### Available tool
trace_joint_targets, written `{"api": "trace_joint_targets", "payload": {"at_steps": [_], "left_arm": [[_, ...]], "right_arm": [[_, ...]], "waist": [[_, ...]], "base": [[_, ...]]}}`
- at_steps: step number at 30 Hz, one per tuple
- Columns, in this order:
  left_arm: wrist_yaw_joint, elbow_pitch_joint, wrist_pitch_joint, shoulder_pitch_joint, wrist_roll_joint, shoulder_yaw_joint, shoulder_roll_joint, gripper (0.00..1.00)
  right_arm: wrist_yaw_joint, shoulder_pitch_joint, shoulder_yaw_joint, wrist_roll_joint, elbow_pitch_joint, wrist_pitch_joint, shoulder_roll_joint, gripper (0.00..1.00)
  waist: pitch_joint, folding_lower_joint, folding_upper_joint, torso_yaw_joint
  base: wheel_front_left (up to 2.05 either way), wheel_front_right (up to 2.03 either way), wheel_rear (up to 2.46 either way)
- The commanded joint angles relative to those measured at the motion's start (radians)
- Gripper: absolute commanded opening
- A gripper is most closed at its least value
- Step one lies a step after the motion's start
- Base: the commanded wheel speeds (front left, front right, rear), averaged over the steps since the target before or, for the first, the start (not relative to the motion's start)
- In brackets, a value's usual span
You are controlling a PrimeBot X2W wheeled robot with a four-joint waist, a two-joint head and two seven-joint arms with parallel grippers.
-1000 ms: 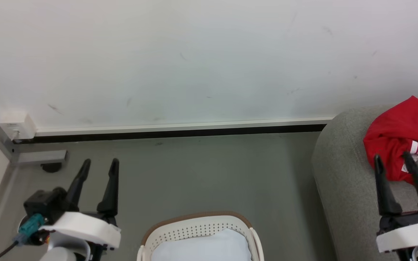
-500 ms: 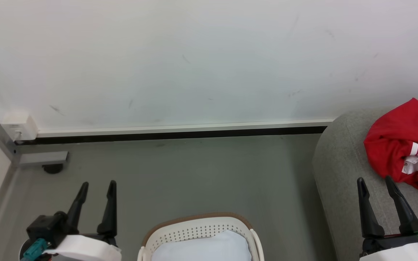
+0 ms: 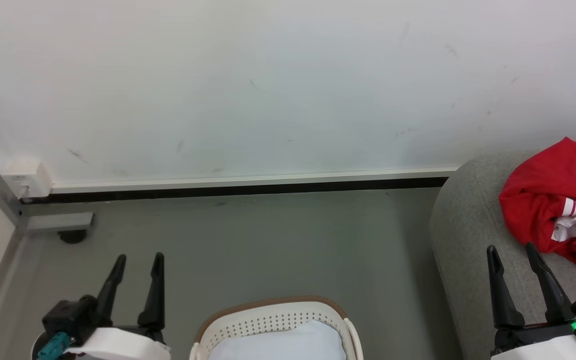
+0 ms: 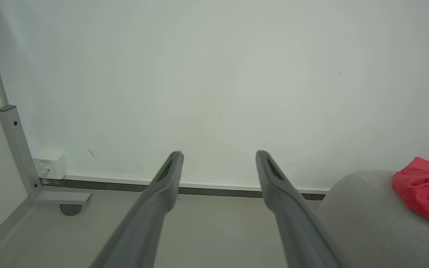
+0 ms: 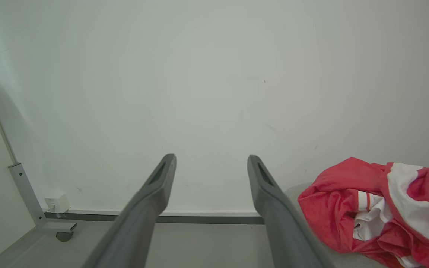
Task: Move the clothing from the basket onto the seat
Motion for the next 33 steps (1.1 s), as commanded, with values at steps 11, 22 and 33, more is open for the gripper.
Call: {"api": "trace_joint_targets", "payload": {"at_steps": [11,22,33], "left_arm": [[-0.019,0.039,0.037,0.000,-0.090,0.026,-0.026,0.00],[-0.023,0.027,0.085,0.005,-0.276,0.046,-0.038,0.00],[-0.027,0.021,0.125,0.006,-0.423,0.064,-0.048,0.00]], "right_arm": [[0.000,0.005,-0.005,0.098,0.021,0.027,0.015,0.00],[0.000,-0.004,-0.031,0.277,0.034,0.077,0.023,0.00],[0.000,-0.010,-0.053,0.420,0.044,0.118,0.030,0.00]], "waist": [[0.001,0.0000,0.0000,0.004],[0.004,0.0000,0.0000,0.011],[0.007,0.0000,0.0000,0.017]], "base": [[0.00,0.00,0.00],[0.00,0.00,0.00],[0.00,0.00,0.00]]}}
